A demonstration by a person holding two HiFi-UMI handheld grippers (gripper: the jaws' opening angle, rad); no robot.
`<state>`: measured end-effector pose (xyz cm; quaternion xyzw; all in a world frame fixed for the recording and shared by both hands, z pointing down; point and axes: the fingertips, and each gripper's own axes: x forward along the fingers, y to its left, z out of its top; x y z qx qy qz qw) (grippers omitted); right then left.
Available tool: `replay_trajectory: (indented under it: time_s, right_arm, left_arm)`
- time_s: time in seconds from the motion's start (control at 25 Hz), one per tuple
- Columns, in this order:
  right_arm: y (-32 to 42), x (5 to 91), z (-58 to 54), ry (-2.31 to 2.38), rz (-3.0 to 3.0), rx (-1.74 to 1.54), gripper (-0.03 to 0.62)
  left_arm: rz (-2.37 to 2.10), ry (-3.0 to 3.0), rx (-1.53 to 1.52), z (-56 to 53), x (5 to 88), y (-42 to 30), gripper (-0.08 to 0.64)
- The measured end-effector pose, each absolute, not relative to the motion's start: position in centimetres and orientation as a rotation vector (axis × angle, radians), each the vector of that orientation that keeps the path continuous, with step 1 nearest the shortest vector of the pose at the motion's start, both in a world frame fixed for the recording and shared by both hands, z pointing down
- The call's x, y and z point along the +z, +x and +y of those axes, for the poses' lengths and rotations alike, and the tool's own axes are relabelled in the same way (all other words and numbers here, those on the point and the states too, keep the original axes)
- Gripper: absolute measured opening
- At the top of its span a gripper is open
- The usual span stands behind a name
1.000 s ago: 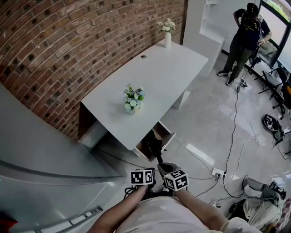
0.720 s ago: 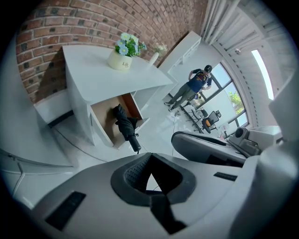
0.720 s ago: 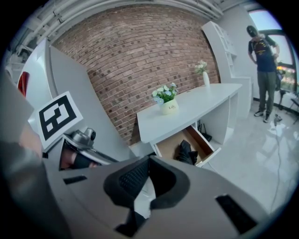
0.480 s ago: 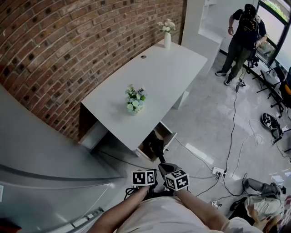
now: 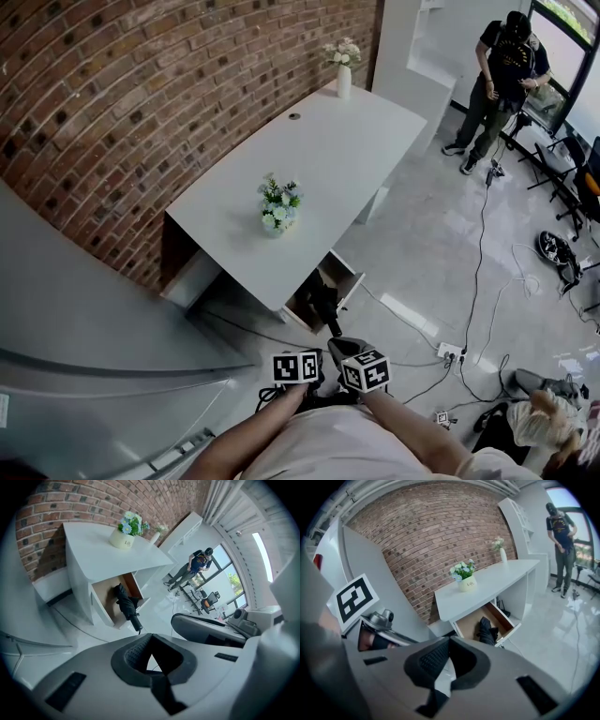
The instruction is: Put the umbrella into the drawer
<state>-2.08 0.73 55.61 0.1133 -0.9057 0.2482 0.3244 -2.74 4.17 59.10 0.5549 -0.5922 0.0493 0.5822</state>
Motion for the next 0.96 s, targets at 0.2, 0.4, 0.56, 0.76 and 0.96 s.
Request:
replay_trajectory:
  time_s: [0.2,0.4,0.56,0.76,0.96]
  right_arm:
    - [-2.13,55.94,0.46,0.298,-2.360,0.651,0.015]
    - [-2.08,56.10,0.25,0.297,-2.353,0.658,0.015]
    - [-2.17,56.18,0.14,0.291,-2.353,0.655,0.015]
    - [-2.15,56.24,-0.04,0.284,-2.354,0.653,0.015]
    - [-1.95,56.31,-0.05,0.281,-2.352,0.652,0.015]
  left_arm:
    - [-1.378,1.291,0.114,3.98,59.28,-2.94,0.006]
    - [-1.381,1.290,0.117,3.75,59.30,-3.02,0.006]
    - [-1.385,1.290,0.117,3.63,59.38,-3.12,0.007]
    - [-1.386,1.281,0.111,3.48,59.64,-3.14,0.006]
    - [-1.384,1.265,0.109,3.72,59.82,-3.00,0.006]
